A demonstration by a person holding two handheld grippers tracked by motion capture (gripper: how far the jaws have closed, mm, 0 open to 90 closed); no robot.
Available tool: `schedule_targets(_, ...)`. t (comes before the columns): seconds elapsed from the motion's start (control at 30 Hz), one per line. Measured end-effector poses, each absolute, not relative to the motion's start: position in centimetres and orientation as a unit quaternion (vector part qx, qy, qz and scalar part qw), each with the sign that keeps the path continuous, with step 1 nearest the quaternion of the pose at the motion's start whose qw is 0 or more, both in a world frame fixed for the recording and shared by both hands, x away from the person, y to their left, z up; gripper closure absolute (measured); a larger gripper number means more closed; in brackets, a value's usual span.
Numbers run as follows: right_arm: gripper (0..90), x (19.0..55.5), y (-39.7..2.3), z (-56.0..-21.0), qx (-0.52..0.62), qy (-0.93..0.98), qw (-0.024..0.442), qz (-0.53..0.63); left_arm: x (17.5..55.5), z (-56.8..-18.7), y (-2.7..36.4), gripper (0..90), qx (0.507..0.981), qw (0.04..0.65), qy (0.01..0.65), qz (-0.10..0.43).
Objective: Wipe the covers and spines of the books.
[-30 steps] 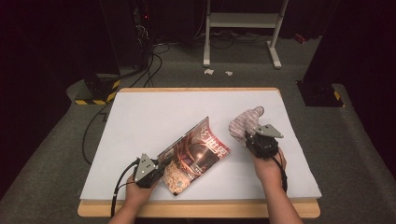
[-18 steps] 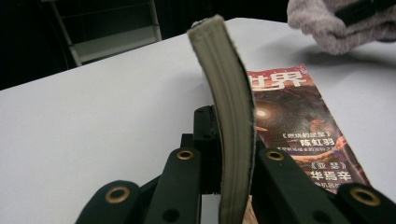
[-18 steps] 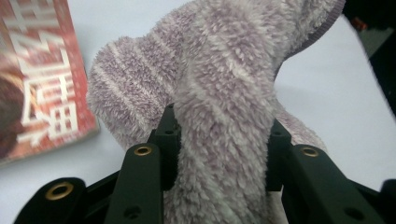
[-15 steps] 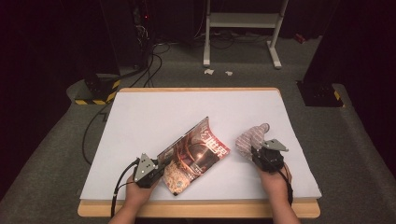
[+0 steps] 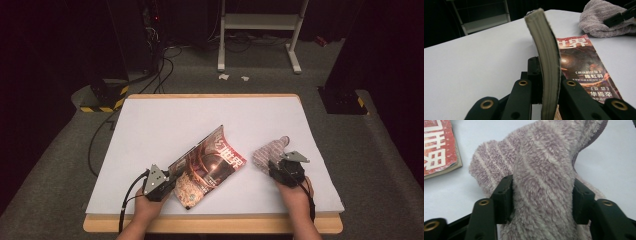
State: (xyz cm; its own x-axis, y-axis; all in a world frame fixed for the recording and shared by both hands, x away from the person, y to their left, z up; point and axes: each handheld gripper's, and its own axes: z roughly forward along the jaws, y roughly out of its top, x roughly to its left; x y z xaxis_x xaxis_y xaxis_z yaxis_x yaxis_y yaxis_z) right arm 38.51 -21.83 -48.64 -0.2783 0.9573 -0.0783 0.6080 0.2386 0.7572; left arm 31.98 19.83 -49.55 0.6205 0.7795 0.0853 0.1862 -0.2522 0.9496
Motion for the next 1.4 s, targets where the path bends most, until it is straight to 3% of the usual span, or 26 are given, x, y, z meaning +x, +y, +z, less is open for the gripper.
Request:
schedule_targets(0.17, 35.7, 38.3, -21.6, -47.4, 0.525, 0.734, 0.29, 0.319, 32.0, -49.6, 19.8, 83.3, 0.736, 0.517, 0.33, 0.286)
schedule_targets(0.6, 36.1, 36.0, -17.4, -44.0, 0.461, 0.741, 0.316, 0.372, 32.1, -49.6, 19.8, 83.3, 0.736, 0.517, 0.332, 0.284)
schedule_targets(0.97, 37.7, 35.0, -14.1, -47.7, 0.429, 0.774, 0.261, 0.386, 32.3, -49.5, 20.0, 83.5, 0.733, 0.52, 0.342, 0.275)
schedule_targets(1.4, 39.9, 33.9, -13.9, -49.2, 0.417, 0.78, 0.245, 0.397, 32.2, -46.8, 21.0, 84.0, 0.693, 0.569, 0.351, 0.269)
